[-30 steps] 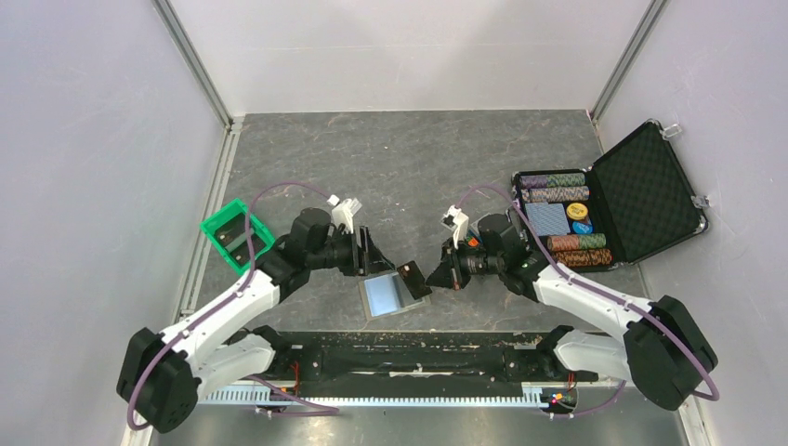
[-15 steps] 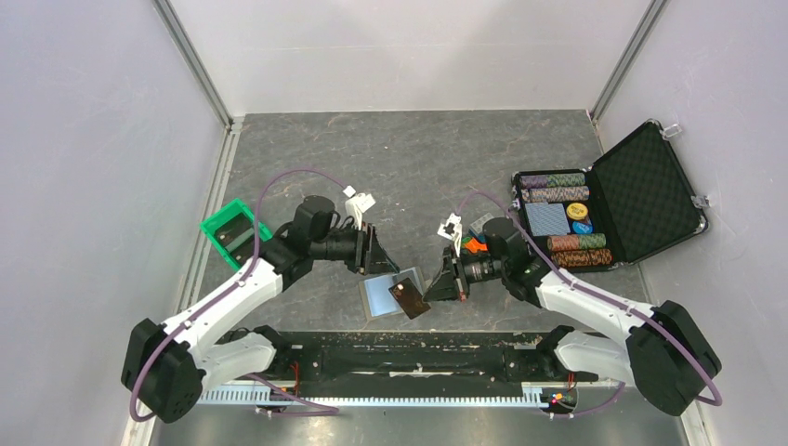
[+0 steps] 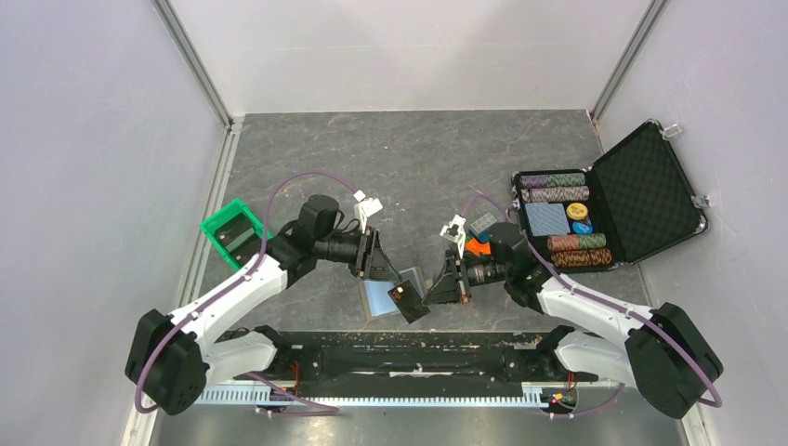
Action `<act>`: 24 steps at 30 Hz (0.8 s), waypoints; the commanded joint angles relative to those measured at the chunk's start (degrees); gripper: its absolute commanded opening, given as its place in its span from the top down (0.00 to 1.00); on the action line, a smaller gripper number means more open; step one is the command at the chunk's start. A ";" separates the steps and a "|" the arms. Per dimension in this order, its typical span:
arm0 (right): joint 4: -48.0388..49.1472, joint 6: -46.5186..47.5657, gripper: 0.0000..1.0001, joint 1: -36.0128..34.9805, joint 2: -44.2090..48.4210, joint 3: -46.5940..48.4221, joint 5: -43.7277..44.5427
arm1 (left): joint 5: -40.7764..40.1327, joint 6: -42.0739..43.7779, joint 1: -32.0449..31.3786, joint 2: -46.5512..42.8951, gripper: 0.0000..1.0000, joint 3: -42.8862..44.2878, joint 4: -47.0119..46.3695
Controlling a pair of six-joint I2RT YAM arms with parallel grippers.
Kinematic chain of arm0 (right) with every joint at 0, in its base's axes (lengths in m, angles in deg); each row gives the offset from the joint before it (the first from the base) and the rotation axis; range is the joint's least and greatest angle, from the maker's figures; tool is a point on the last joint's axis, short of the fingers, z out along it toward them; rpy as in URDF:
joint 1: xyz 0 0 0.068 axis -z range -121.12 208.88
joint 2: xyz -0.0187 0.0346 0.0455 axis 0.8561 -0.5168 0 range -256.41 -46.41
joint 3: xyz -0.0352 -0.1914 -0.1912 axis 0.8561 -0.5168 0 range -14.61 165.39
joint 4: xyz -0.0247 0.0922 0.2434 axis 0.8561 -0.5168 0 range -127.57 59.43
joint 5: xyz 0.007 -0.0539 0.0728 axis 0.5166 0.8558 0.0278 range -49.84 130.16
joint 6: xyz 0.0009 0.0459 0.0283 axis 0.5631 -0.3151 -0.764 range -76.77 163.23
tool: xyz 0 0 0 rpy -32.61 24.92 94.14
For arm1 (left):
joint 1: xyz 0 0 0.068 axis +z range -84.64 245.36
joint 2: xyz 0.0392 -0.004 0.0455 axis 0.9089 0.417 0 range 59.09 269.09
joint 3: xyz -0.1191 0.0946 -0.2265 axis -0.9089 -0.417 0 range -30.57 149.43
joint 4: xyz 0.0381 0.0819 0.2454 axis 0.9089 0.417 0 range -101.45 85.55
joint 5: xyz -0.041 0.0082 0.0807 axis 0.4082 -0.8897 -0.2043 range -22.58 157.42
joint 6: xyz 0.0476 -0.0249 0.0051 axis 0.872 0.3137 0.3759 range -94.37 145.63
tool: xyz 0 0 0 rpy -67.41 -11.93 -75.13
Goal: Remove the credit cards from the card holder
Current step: Remove the credit card from the card holder.
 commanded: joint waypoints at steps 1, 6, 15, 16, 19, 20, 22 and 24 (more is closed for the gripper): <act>6.28 -2.93 1.00 -0.06 0.94 -0.39 -2.17 | 3.45 0.26 -0.16 1.04 0.52 0.08 -1.93; 6.30 -3.14 1.00 -0.06 1.01 -0.41 -1.87 | 4.85 0.08 -0.16 1.80 0.59 -0.05 -1.40; 7.33 -3.96 1.00 -0.05 0.13 -0.92 -1.27 | 6.29 -0.11 -0.16 1.96 0.67 -0.56 -1.27; 7.56 -4.15 1.00 -0.05 0.03 -0.83 -1.26 | 6.59 -0.14 -0.16 2.08 0.67 -0.60 -1.29; 8.01 -4.58 1.00 -0.06 -0.31 -0.58 -1.14 | 7.78 -0.08 -0.21 2.67 0.69 -0.63 -0.98; 8.18 -4.82 1.00 -0.05 -0.52 -0.57 -1.04 | 8.51 -0.12 -0.17 2.99 0.71 -0.64 -0.98; 8.58 -5.09 1.00 -0.05 -0.74 -0.65 -1.05 | 9.78 -0.27 -0.22 3.55 0.76 -0.47 -0.98; 8.59 -5.09 1.00 -0.03 -1.01 -0.66 -1.13 | 9.69 -0.30 -0.25 3.59 0.87 -0.45 -0.98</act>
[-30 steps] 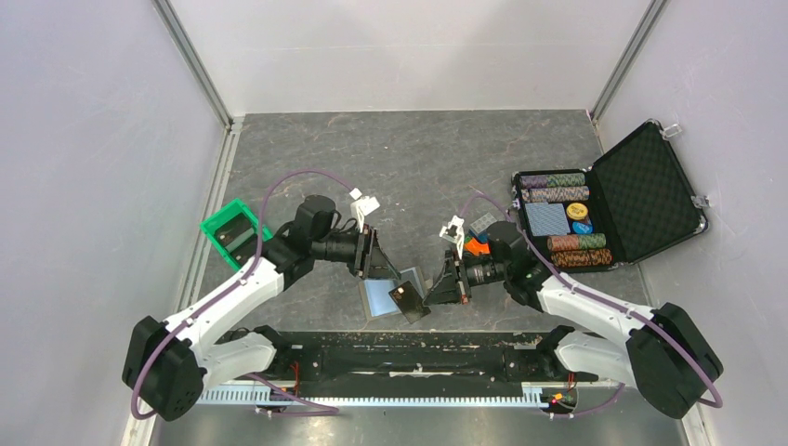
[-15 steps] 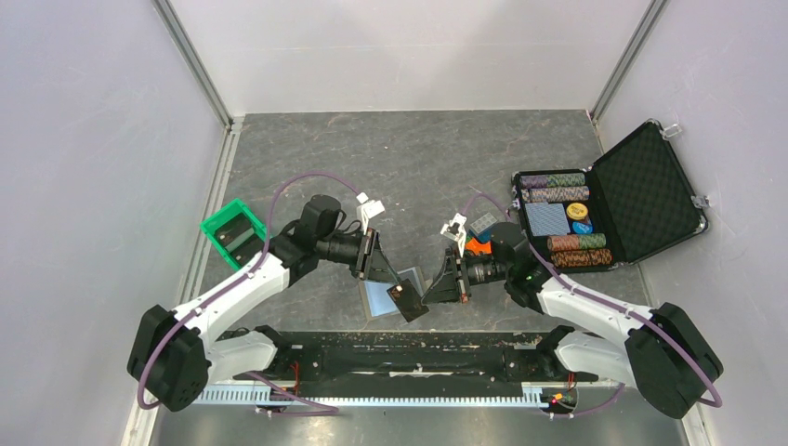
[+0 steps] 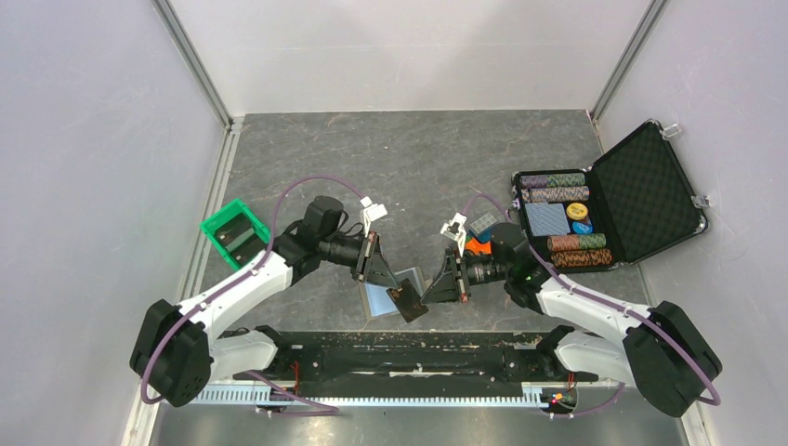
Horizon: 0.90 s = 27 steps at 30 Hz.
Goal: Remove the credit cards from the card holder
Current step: Remove the credit card from the card holder, then place the credit card in the storage box.
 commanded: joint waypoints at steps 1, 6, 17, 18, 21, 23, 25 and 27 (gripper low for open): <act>3.36 -0.59 1.00 -0.05 -0.71 0.13 -0.47 | 3.16 -0.18 -0.24 0.39 0.93 0.10 -0.96; 1.54 -0.69 0.69 0.06 -0.21 0.37 3.30 | -2.18 0.80 -0.19 -0.02 0.98 1.06 1.17; -9.48 5.95 0.02 0.12 7.91 0.08 21.90 | -25.31 -2.02 0.94 -5.46 0.98 5.35 8.54; -9.65 6.22 0.02 0.12 8.74 -0.31 23.18 | -27.61 -2.22 1.29 -6.32 0.98 5.83 9.40; -9.82 6.02 0.02 0.15 11.14 -1.98 25.76 | -34.94 -3.04 5.27 -8.66 0.98 7.93 12.99; -9.63 5.80 0.02 0.11 12.36 -3.05 26.43 | -39.35 -3.82 9.86 -10.23 0.98 9.13 15.35; -9.74 5.88 0.02 0.13 13.14 -3.81 26.93 | -44.05 -3.64 15.47 -11.07 0.98 10.75 18.75; -10.11 6.20 0.02 0.12 13.58 -4.37 27.28 | -46.65 -1.99 22.03 -11.33 0.98 12.07 21.27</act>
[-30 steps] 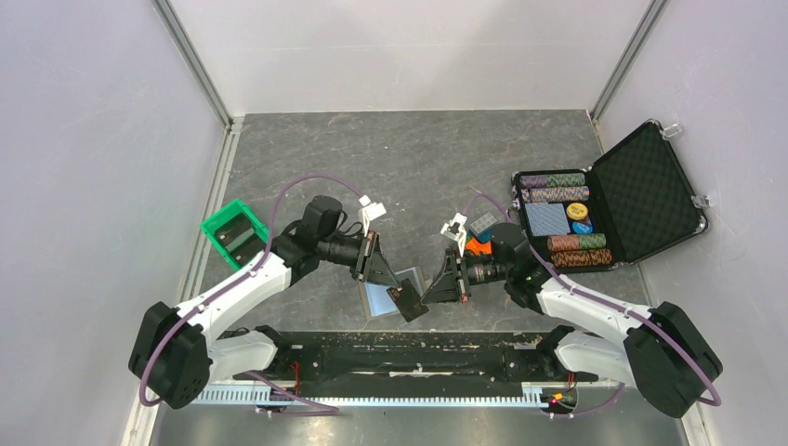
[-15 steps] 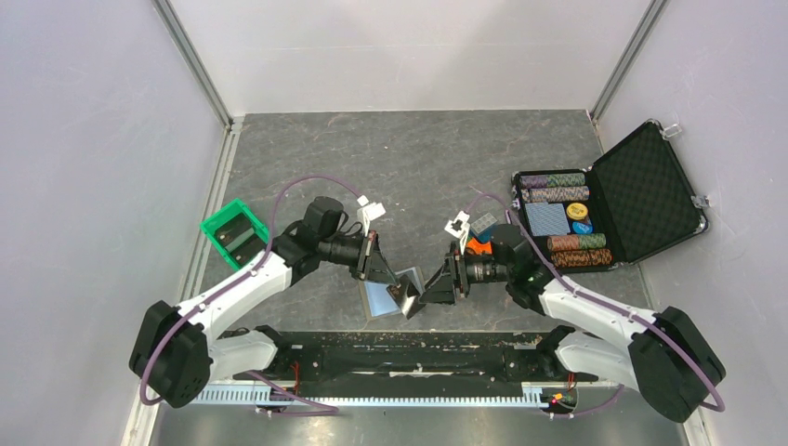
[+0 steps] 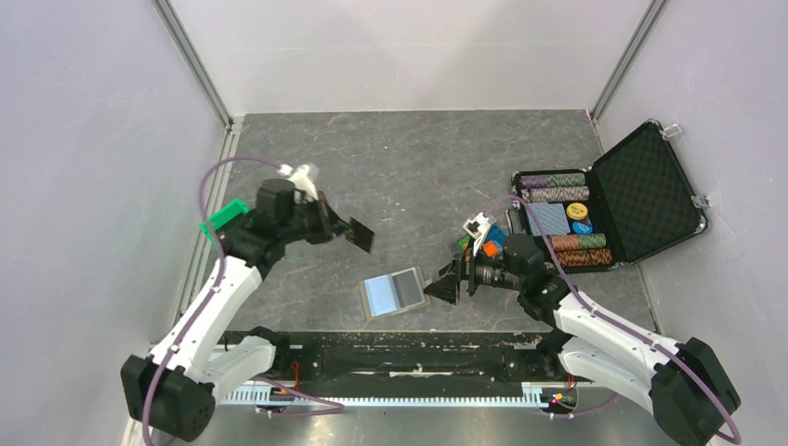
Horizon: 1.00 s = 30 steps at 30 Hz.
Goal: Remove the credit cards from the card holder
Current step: Place the credit card in the storage box.
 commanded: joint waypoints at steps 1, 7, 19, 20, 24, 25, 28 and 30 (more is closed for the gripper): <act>-0.80 1.85 0.02 0.09 1.54 -1.33 3.08 | -11.60 0.45 13.21 -1.84 0.98 4.45 6.98; -4.17 5.48 0.02 0.15 1.54 -0.75 2.56 | -16.64 4.67 29.91 -2.72 0.98 5.92 5.82; -4.42 6.84 0.02 0.10 1.76 0.62 1.00 | -27.61 7.51 43.86 6.15 0.98 8.27 1.49; -4.26 6.74 0.02 0.10 1.84 0.51 0.79 | -27.08 7.41 44.81 7.03 0.98 8.03 0.66; -4.13 7.41 0.02 0.10 2.43 0.18 0.67 | -25.46 6.77 47.25 9.27 0.98 6.90 -2.76; -4.25 7.66 0.02 0.10 2.51 0.10 0.64 | -26.23 6.62 47.65 9.66 0.98 6.83 -3.05; -5.05 8.77 0.02 0.06 2.26 0.50 0.67 | -28.02 6.95 48.08 10.16 0.98 5.95 -5.20; -5.60 9.60 0.02 0.14 1.86 0.99 0.74 | -27.78 6.70 48.37 10.78 0.98 4.84 -7.46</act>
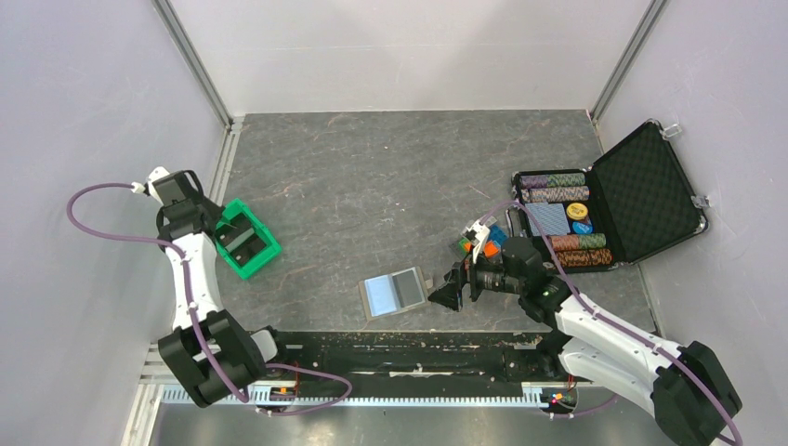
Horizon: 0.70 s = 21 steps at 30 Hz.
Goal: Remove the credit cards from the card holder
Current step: Place the credit card in the storage box.
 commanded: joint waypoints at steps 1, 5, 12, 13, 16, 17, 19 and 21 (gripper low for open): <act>0.03 2.82 0.02 0.19 0.06 2.30 -0.61 | -0.82 1.37 0.69 0.90 0.98 -2.31 -7.91; -0.18 3.45 0.02 0.31 -0.86 3.13 -0.43 | 2.54 -0.62 0.70 2.78 0.98 -4.66 -10.77; -1.26 4.22 0.02 0.44 -0.79 4.44 0.26 | 2.58 -1.63 0.75 7.85 0.98 -5.23 -14.79; -1.38 4.25 0.02 0.43 -0.76 4.44 0.49 | 2.90 -1.50 0.81 8.41 0.98 -4.89 -15.08; -1.62 4.48 0.02 0.53 -0.71 4.44 1.20 | 2.69 -1.02 0.76 9.71 0.98 -4.15 -15.61; -1.59 4.41 0.02 0.54 -0.69 4.36 1.31 | 2.41 -0.72 0.76 10.15 0.98 -4.00 -15.65; -1.51 4.29 0.02 0.61 -0.82 4.20 1.70 | 1.43 0.17 0.76 10.88 0.98 -3.44 -15.22; -1.47 4.19 0.02 0.64 -1.02 4.17 1.95 | 0.25 1.05 0.77 11.45 0.98 -3.26 -15.06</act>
